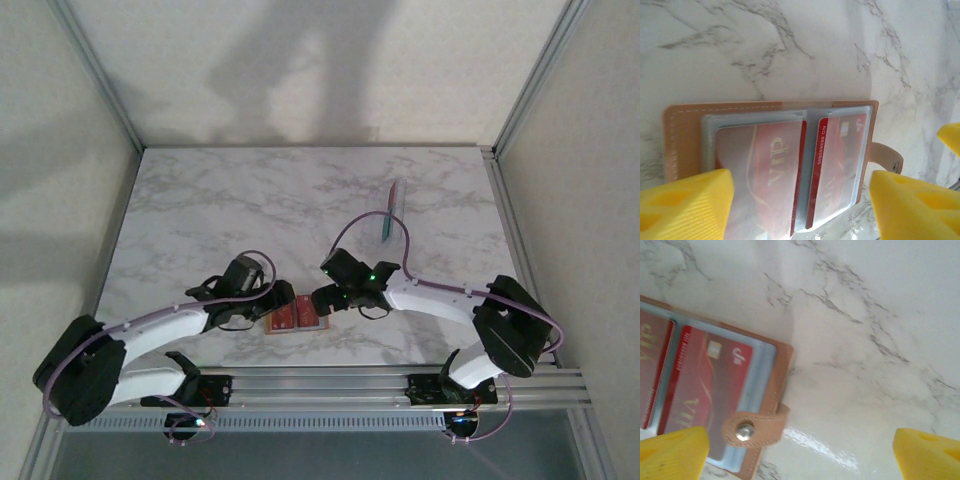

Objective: Put the credit cards into the card holder

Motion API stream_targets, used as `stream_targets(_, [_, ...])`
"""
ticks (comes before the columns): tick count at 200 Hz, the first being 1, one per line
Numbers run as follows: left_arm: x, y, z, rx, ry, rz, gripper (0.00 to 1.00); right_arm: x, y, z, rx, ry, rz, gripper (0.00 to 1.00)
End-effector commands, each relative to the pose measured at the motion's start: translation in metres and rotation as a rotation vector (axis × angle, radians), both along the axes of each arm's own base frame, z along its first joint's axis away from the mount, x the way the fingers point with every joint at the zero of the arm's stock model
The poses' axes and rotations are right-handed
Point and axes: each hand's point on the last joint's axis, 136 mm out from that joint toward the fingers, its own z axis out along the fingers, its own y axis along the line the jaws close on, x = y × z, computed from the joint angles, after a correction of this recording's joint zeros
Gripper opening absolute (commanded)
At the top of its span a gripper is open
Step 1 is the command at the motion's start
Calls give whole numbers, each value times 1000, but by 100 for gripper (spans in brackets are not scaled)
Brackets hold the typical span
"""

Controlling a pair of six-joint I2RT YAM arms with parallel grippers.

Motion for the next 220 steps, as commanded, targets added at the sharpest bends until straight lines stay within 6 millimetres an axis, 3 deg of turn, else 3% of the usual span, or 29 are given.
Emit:
stream_targets(1, [-5,21,0,91,3,40,76,-15,-7,-10,-30,76,26,86])
stream_targets(44, [-12,32,0,108,0,63,77,-19,15,-5,71,104,65,81])
stream_targets(75, [-17,44,-21,166,46,86,76,-6,9,-18,-3,51,55,75])
stream_targets(107, [-16,23,-27,115,68,33,74,-2,12,-26,-1,33,59,46])
stream_targets(120, [-13,19,-27,116,68,23,75,-2,16,-25,21,27,67,40])
stream_targets(160, [-9,-4,-18,30,46,-41,75,-6,34,-26,90,37,147,9])
stream_targets(220, [-2,-27,21,-69,-11,-96,74,-15,54,-35,194,93,173,3])
